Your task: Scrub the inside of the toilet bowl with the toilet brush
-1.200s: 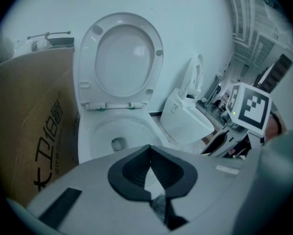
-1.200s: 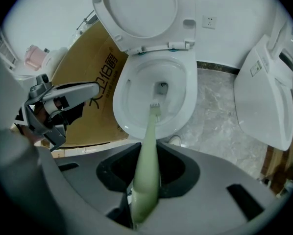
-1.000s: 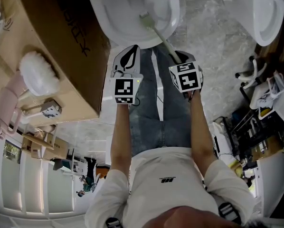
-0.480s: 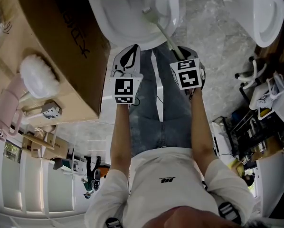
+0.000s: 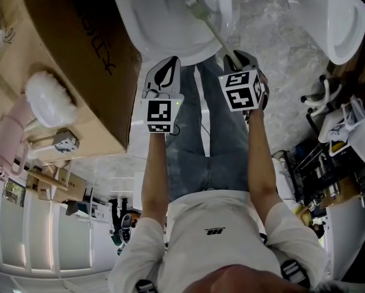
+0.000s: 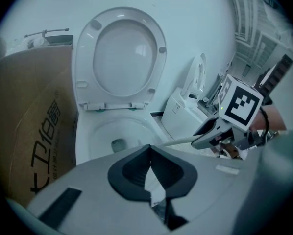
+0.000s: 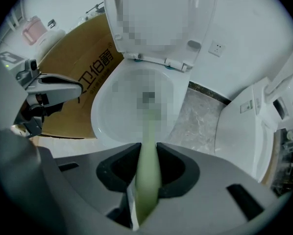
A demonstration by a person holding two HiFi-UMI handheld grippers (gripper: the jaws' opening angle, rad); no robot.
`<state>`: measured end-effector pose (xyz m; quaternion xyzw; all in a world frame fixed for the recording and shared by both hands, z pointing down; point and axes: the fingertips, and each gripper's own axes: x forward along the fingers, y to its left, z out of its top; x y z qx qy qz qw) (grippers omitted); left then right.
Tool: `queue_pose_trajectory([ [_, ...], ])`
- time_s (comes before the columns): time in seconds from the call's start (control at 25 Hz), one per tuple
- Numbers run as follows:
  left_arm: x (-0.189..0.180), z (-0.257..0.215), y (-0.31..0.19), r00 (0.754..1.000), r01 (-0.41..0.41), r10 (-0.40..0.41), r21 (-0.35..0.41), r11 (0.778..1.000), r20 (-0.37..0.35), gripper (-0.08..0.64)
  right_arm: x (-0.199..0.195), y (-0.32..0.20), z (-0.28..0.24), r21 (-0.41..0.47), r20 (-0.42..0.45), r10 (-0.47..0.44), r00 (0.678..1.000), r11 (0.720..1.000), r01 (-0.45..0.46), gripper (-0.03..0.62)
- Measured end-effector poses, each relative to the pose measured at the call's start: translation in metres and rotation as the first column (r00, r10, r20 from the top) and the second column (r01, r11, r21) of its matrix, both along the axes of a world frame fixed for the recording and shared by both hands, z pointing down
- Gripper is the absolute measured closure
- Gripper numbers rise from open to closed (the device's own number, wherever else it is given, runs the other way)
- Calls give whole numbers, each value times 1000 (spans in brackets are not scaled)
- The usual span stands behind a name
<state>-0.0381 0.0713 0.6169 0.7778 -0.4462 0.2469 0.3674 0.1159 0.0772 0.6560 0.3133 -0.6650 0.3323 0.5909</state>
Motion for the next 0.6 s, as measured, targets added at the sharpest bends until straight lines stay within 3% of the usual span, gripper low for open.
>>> queue_pose_trajectory([
  [0.6,-2,5,-7,1000,20,-20,-9,1000,0,551,-1,-51,4,132,-59,-88,994,987,95,503],
])
